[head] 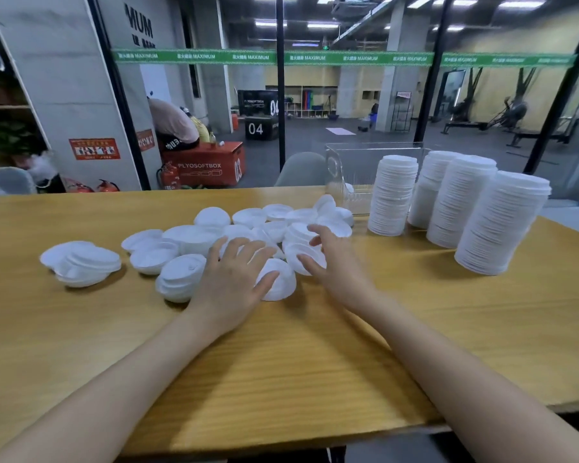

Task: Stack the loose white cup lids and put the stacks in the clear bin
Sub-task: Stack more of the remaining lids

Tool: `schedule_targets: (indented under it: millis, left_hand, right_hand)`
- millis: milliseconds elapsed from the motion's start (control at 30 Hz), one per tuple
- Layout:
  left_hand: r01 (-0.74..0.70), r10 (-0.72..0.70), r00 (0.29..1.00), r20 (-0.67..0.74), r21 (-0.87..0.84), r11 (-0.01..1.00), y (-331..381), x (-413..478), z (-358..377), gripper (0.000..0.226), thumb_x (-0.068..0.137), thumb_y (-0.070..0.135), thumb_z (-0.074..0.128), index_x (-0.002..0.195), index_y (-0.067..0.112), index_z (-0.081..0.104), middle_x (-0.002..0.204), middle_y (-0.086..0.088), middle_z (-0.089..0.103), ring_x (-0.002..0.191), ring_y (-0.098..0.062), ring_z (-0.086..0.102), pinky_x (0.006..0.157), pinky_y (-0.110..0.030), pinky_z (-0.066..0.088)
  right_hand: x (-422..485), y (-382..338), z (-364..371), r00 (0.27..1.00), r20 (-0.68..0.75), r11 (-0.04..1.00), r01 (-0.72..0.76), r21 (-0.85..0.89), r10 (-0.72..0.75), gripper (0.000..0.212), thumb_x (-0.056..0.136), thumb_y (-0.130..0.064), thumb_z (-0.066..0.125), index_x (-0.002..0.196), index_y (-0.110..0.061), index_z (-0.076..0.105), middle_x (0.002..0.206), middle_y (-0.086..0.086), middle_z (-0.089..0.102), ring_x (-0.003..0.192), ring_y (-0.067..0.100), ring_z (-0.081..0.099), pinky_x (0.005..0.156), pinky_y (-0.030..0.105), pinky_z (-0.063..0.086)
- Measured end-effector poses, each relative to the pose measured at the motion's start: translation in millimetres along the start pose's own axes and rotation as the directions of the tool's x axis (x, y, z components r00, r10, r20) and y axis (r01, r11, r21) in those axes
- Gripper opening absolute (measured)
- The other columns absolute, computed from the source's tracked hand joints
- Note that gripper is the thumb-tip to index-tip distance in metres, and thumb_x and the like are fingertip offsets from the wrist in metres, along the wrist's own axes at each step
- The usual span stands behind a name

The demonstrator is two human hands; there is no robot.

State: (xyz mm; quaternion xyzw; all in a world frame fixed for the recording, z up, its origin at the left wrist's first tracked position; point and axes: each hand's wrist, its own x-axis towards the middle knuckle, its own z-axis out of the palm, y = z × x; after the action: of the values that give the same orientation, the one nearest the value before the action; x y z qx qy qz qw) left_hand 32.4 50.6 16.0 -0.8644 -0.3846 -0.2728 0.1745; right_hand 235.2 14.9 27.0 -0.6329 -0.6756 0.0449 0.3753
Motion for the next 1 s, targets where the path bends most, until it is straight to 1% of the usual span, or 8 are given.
schedule_targets:
  millis: [100,200,367,433,533,700,833,1000]
  left_hand:
    - [-0.054,0.053,0.998,-0.028,-0.038,0.998,-21.6,-18.6,-3.8,0.045,0.097,0.044,0.038,0.118,0.016,0.066,0.118,0.000,0.066,0.114,-0.027,0.057,0.104,-0.045,0.028]
    - [-0.109,0.104,0.992,-0.065,-0.079,0.991,-42.5,-31.6,-5.3,0.049,0.101,0.048,0.032,0.119,0.017,0.065,0.123,0.001,0.064,0.117,-0.020,0.049,0.104,-0.041,0.026]
    - [-0.021,0.024,1.000,0.017,-0.165,0.986,-52.0,-31.5,-1.8,0.052,0.098,0.055,0.032,0.125,0.022,0.062,0.127,0.004,0.062,0.119,-0.018,0.052,0.108,-0.039,0.021]
    - [0.000,0.014,0.998,0.068,-0.199,0.980,-51.0,-33.2,0.8,0.060,0.097,0.063,0.023,0.127,0.026,0.059,0.129,0.009,0.060,0.122,-0.016,0.051,0.111,-0.039,0.019]
    - [-0.017,0.034,0.996,0.086,-0.200,0.980,-52.1,-35.0,3.2,0.058,0.094,0.067,0.028,0.127,0.030,0.057,0.129,0.012,0.058,0.121,-0.010,0.045,0.114,-0.039,0.014]
    - [0.008,0.019,0.989,0.146,-0.181,0.984,-52.5,-36.8,-0.4,0.080,0.082,0.084,0.019,0.134,0.032,0.051,0.135,0.013,0.053,0.128,-0.008,0.042,0.119,-0.040,0.005]
    - [0.039,-0.001,0.980,0.201,-0.182,0.983,-57.0,-38.4,-9.9,0.099,0.068,0.096,0.008,0.139,0.037,0.046,0.139,0.020,0.045,0.132,0.002,0.029,0.118,-0.033,-0.015]
    - [0.010,0.029,0.963,0.268,-0.143,0.990,-59.2,-39.0,-14.4,0.088,0.068,0.090,0.031,0.138,0.039,0.046,0.134,0.024,0.048,0.132,-0.001,0.037,0.119,-0.045,-0.014]
  right_hand:
    - [-6.1,-3.5,12.4,0.985,0.033,0.985,0.169,-0.033,-0.168,0.042,0.095,-0.040,0.056,0.134,-0.025,0.051,0.125,-0.009,0.057,0.118,0.016,0.045,0.096,0.040,0.042]
    - [-8.7,4.3,21.5,0.950,0.115,0.949,0.302,-0.088,-0.292,0.049,0.089,-0.053,0.046,0.128,-0.025,0.056,0.123,-0.010,0.059,0.118,0.017,0.043,0.098,0.041,0.040]
    - [-5.9,9.7,31.6,0.940,0.190,0.934,0.316,-0.169,-0.283,0.063,0.083,-0.069,0.040,0.135,-0.033,0.048,0.131,-0.018,0.053,0.122,0.010,0.033,0.103,0.034,0.030]
    - [-5.7,10.1,34.0,0.931,0.238,0.923,0.327,-0.202,-0.277,0.070,0.083,-0.072,0.034,0.143,-0.036,0.040,0.143,-0.019,0.044,0.133,0.013,0.025,0.109,0.033,0.022]
    - [-6.0,10.1,35.2,0.923,0.303,0.924,0.312,-0.222,-0.239,0.076,0.083,-0.075,0.024,0.150,-0.039,0.030,0.156,-0.017,0.031,0.144,0.016,0.014,0.116,0.033,0.011]
    - [-6.5,11.2,33.7,0.938,0.227,0.936,0.304,-0.176,-0.262,0.065,0.081,-0.072,0.039,0.131,-0.033,0.056,0.137,-0.017,0.053,0.131,0.014,0.032,0.115,0.038,0.023]
    - [-11.6,12.8,21.4,0.950,0.235,0.974,0.224,-0.043,-0.208,0.056,0.071,-0.074,0.053,0.116,-0.042,0.057,0.122,-0.023,0.056,0.123,0.009,0.038,0.111,0.037,0.028]
    - [-15.8,11.7,13.2,0.930,0.294,0.974,0.224,0.017,-0.219,0.054,0.065,-0.074,0.059,0.112,-0.048,0.055,0.118,-0.021,0.056,0.123,0.009,0.036,0.109,0.037,0.031]
